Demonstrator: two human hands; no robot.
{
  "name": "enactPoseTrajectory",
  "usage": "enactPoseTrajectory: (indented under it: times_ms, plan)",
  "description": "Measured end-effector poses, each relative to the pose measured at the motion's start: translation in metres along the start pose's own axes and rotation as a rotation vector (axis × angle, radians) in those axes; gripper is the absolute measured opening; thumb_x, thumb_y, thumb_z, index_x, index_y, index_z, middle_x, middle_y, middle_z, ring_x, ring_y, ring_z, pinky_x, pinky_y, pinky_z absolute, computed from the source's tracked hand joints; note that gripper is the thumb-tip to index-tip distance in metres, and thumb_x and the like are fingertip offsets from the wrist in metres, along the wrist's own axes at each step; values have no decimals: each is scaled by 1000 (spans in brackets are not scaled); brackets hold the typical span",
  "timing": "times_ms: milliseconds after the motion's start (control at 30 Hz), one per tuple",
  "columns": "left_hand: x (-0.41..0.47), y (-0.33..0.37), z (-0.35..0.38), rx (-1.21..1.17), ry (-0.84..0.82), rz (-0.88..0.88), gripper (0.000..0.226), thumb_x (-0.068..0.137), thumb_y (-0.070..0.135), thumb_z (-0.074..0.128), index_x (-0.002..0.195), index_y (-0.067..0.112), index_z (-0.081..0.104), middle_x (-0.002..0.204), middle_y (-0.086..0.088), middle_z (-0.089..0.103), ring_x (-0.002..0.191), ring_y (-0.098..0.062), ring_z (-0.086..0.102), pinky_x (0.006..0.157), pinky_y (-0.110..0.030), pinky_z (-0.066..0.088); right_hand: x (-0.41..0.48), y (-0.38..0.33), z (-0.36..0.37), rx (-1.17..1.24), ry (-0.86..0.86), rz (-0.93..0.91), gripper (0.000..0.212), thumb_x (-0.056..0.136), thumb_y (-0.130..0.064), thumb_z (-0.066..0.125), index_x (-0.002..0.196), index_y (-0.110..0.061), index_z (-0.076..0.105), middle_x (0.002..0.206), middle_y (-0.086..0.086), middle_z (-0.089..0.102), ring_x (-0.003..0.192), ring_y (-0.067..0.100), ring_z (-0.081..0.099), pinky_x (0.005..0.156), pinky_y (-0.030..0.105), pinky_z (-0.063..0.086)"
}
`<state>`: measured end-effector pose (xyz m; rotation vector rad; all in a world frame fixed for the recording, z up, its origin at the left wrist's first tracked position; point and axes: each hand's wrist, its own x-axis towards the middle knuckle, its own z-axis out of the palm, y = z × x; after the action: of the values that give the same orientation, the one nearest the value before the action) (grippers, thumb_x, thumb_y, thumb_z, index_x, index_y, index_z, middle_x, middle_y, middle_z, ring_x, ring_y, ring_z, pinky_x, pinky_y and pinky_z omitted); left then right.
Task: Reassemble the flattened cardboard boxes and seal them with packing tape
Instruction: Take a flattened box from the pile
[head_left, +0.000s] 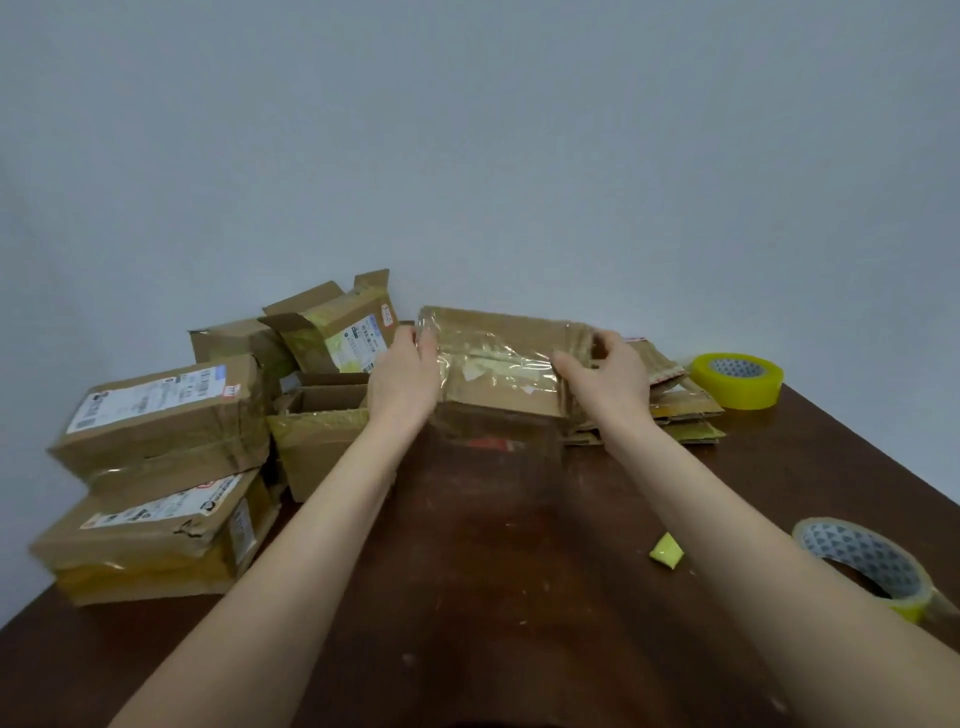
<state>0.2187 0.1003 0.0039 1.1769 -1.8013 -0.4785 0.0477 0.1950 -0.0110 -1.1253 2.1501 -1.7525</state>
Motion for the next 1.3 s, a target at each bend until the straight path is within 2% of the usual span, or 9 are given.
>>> enactPoseTrajectory:
  times_ms: [100,233,333,400,533,733,933,1167,1300]
  plan:
    - [14,13,-7,-168,105,64,39,98,39,36,125,15,49,120,-5,57,113,-22,50,95,-42,42,20,-14,7,-17,51,-51,45,84,-31,70,125,-21,54,123,-5,59,117,19,52,82,29,41]
    - [28,3,18,-290,127,-20,32,93,48,50,109,21,57,104,9,62,101,-12,58,88,-33,46,51,3,35,85,34,0,48,86,-11,64,131,-20,48,124,-3,57,103,14,56,78,27,45]
    - [36,-19,48,-312,155,-89,11,93,20,57,104,19,56,105,10,63,102,-9,60,83,-22,43,69,28,63,111,-29,71,53,85,-14,66,134,-17,46,130,0,54,107,16,56,89,29,47]
    - [37,-39,70,-267,139,-94,33,91,-1,51,117,19,54,119,4,63,111,-10,59,88,-19,42,79,46,86,8,-152,77,55,85,-18,68,135,-14,46,139,5,48,123,24,51,101,34,42]
    - [42,-83,117,88,-97,-117,56,90,0,48,141,20,43,144,-4,46,130,-21,45,102,-28,37,90,71,140,-371,-468,25,65,93,-23,56,151,-15,27,162,6,7,143,32,24,114,37,26]
    - [73,-109,138,215,-453,-336,67,95,11,46,153,19,13,159,-12,6,142,-30,23,112,-36,30,103,78,164,-417,-637,74,64,95,-11,41,154,-19,17,162,1,5,145,30,21,117,39,24]
    - [68,-79,144,267,-216,-373,41,94,23,50,135,22,45,140,-9,35,123,-29,45,96,-40,45,105,70,123,-374,-321,-44,34,96,-15,45,125,-24,60,132,0,58,119,22,54,94,34,47]
    - [52,-11,186,-107,-416,-241,54,95,34,51,143,15,35,144,-7,42,128,-25,44,98,-35,39,140,87,20,-570,170,52,46,94,-20,53,139,-21,44,146,7,36,134,26,34,107,41,34]
    - [48,9,206,-178,-559,-306,75,92,49,52,150,11,22,152,-7,33,135,-28,37,106,-37,34,162,121,-20,-514,124,334,58,94,-33,55,143,-9,34,149,17,31,136,34,34,105,44,36]
